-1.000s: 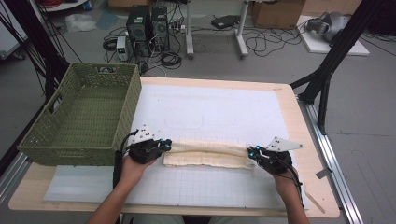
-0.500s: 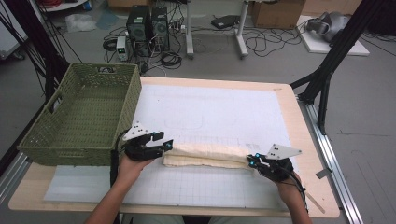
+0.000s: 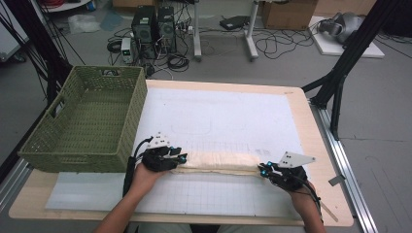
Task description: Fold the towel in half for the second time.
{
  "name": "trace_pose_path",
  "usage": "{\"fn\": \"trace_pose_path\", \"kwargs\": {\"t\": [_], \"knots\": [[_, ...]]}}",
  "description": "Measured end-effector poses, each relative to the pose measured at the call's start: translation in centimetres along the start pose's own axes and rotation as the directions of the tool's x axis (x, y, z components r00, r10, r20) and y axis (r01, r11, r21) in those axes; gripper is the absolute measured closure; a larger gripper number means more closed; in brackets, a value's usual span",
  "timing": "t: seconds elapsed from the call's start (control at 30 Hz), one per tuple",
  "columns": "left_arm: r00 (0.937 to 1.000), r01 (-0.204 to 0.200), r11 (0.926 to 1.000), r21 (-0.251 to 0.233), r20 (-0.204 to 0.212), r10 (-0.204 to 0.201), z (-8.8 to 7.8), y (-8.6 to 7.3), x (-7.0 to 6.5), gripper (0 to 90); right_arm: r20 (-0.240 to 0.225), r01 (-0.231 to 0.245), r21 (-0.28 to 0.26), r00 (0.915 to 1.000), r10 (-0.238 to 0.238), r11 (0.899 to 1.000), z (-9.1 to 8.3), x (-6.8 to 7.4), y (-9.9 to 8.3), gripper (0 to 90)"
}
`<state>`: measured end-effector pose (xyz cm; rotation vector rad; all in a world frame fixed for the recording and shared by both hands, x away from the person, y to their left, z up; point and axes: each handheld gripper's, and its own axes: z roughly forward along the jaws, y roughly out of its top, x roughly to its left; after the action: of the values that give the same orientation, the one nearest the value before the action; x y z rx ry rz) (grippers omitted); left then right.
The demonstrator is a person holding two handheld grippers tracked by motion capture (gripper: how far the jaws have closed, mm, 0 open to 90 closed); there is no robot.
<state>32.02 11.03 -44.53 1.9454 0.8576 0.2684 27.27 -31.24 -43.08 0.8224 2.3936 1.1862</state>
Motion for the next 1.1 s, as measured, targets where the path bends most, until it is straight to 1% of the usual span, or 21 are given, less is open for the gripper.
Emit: {"fn": "trace_pose_path", "kwargs": {"t": [0.03, 0.07, 0.1, 0.13, 0.17, 0.2, 0.23, 0.27, 0.3, 0.37, 0.43, 0.5, 0.6, 0.67, 0.73, 0.77, 0.83, 0.93, 0.97, 1.03, 1.1], "knots": [[1.0, -0.004, 1.0, 0.003, -0.005, 0.004, 0.0, -0.1, -0.1, 61.7, 0.004, -0.007, -0.008, 1.0, 0.007, 1.0, -0.2, 0.0, 0.0, 77.6], [0.9999, -0.008, 0.9999, 0.01, -0.007, 0.008, 0.0, -0.1, -0.1, 61.9, 0.015, -0.022, -0.024, 0.9996, 0.023, 0.999, -0.4, -0.1, 0.1, 68.7], [1.0, -0.007, 0.9999, 0.01, -0.007, 0.007, 0.0, -0.1, -0.1, 62.0, 0.03, -0.049, -0.055, 0.9982, 0.051, 0.997, -0.7, -0.2, 0.3, 58.9], [0.9999, -0.009, 0.9999, 0.009, -0.007, 0.009, 0.0, -0.1, -0.1, 62.0, 0.047, -0.093, -0.101, 0.994, 0.098, 0.991, -1.1, -0.3, 0.6, 51.0], [0.9999, -0.01, 0.9999, 0.009, -0.01, 0.01, 0.0, -0.2, -0.1, 62.0, 0.063, -0.131, -0.152, 0.9879, 0.142, 0.98, -1.5, -0.3, 1.0, 47.1], [0.9999, -0.011, 0.9999, 0.012, -0.011, 0.011, 0.1, -0.2, -0.2, 62.0, 0.081, -0.143, -0.192, 0.9837, 0.16, 0.971, -1.8, -0.3, 1.5, 43.7], [0.9998, -0.015, 0.9997, 0.018, -0.012, 0.016, 0.1, -0.2, -0.1, 61.9, 0.102, -0.15, -0.219, 0.9792, 0.175, 0.964, -2.0, -0.3, 2.1, 40.2], [0.9998, -0.014, 0.9998, 0.015, -0.012, 0.015, 0.1, -0.3, -0.2, 61.9, 0.123, -0.155, -0.23, 0.9747, 0.186, 0.961, -2.0, -0.1, 2.6, 39.6], [0.9998, -0.016, 0.9998, 0.014, -0.014, 0.016, 0.2, -0.3, -0.2, 61.9, 0.134, -0.152, -0.229, 0.9733, 0.186, 0.961, -1.7, 0.1, 3.2, 39.3], [0.9997, -0.017, 0.9998, 0.015, -0.015, 0.017, 0.2, -0.3, -0.2, 61.9, 0.149, -0.125, -0.205, 0.9764, 0.157, 0.971, -0.6, 0.7, 4.0, 38.8], [0.9998, -0.017, 0.9998, 0.014, -0.014, 0.017, 0.2, -0.3, -0.2, 61.9, 0.138, -0.105, -0.168, 0.982, 0.129, 0.98, 1.0, 1.3, 4.6, 38.4], [0.9998, -0.015, 0.9998, 0.012, -0.014, 0.015, 0.2, -0.3, -0.2, 61.9, 0.111, -0.107, -0.149, 0.9861, 0.124, 0.983, 2.6, 1.8, 5.0, 38.2], [0.9996, -0.023, 0.9996, 0.015, -0.016, 0.023, 0.2, -0.3, -0.2, 61.9, 0.083, -0.105, -0.118, 0.9899, 0.115, 0.987, 4.6, 2.6, 5.5, 39.5], [0.9996, -0.025, 0.9995, 0.017, -0.015, 0.025, 0.1, -0.3, -0.2, 61.7, 0.069, -0.104, -0.083, 0.9916, 0.109, 0.991, 5.7, 2.9, 5.5, 41.5], [0.9997, -0.025, 0.9996, 0.014, -0.005, 0.025, 0.1, -0.4, -0.2, 60.7, 0.073, -0.085, -0.033, 0.9935, 0.087, 0.996, 6.4, 3.2, 5.2, 43.5], [0.9997, -0.026, 0.9996, 0.01, -0.006, 0.026, 0.0, -0.3, -0.2, 59.9, 0.077, -0.075, -0.019, 0.9941, 0.076, 0.997, 6.7, 3.3, 5.0, 43.9], [0.9998, -0.019, 0.9998, 0.001, -0.01, 0.019, 0.0, -0.3, -0.2, 57.3, 0.078, -0.082, 0.01, 0.9937, 0.081, 0.997, 6.8, 3.3, 4.3, 44.5], [0.9998, -0.018, 0.9996, -0.023, -0.013, 0.017, -0.2, -0.1, -0.3, 55.3, 0.092, -0.09, 0.035, 0.992, 0.086, 0.995, 6.6, 3.0, 3.3, 45.5], [0.9998, -0.018, 0.9991, -0.039, -0.005, 0.018, -0.2, 0.0, -0.5, 54.8, 0.097, -0.101, 0.038, 0.9905, 0.097, 0.994, 6.5, 2.9, 3.0, 45.3], [0.9992, -0.031, 0.9967, -0.075, 0.022, 0.033, -0.4, 0.3, -0.8, 53.7, 0.108, -0.109, 0.039, 0.9887, 0.104, 0.993, 6.1, 2.6, 2.9, 45.1], [0.9976, -0.05, 0.995, -0.086, 0.043, 0.054, -0.4, 0.6, -1.3, 53.9, 0.114, -0.106, 0.041, 0.9884, 0.101, 0.993, 5.9, 2.6, 2.8, 45.1]]}}
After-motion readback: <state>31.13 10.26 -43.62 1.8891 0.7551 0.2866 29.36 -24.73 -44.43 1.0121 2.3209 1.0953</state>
